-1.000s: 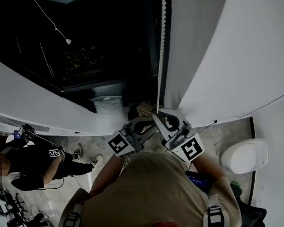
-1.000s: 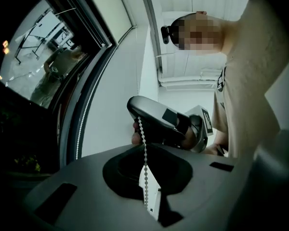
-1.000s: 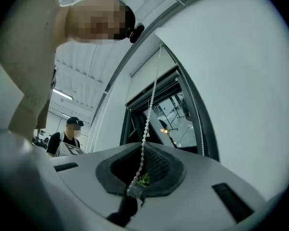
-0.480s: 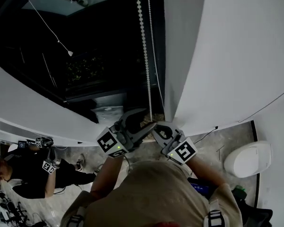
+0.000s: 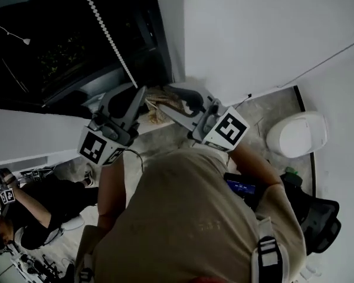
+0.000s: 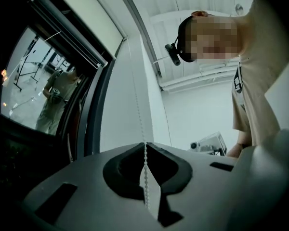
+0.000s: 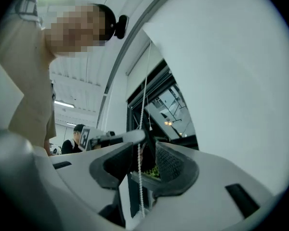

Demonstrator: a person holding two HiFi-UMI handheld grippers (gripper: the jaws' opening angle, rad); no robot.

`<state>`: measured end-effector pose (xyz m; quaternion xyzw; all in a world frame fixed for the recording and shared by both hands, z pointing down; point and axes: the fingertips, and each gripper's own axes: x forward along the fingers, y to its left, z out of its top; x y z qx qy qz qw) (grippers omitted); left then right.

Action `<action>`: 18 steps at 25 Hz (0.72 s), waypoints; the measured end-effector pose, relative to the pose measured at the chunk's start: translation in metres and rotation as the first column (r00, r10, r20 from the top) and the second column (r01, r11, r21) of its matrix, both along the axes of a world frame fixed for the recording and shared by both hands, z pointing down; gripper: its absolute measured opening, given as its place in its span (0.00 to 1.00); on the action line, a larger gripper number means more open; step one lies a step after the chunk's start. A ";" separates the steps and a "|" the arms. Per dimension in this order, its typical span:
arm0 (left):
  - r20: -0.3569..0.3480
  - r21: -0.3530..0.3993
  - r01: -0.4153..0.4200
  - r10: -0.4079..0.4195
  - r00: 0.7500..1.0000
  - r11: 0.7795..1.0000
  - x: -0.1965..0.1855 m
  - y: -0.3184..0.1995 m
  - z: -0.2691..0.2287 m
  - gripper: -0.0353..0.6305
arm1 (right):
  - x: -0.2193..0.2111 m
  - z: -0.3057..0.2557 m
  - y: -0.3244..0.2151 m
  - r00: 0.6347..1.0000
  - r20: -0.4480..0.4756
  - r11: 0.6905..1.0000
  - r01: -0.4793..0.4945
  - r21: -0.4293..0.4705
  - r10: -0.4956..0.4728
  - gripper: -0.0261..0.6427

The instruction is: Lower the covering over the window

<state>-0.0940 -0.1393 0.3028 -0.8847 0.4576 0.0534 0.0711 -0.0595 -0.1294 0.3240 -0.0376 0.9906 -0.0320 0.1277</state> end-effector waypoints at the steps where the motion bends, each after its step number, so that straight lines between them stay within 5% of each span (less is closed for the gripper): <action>1: 0.017 0.013 0.009 -0.009 1.000 1.000 -0.003 -0.001 0.003 0.09 | 0.001 -0.008 -0.006 0.999 0.042 1.000 -0.010 0.015 0.010 0.24; 18: -0.020 -0.070 -0.067 0.066 0.998 0.995 0.067 0.020 0.059 0.09 | 0.005 -0.022 0.011 0.997 0.082 0.999 0.007 0.043 -0.011 0.23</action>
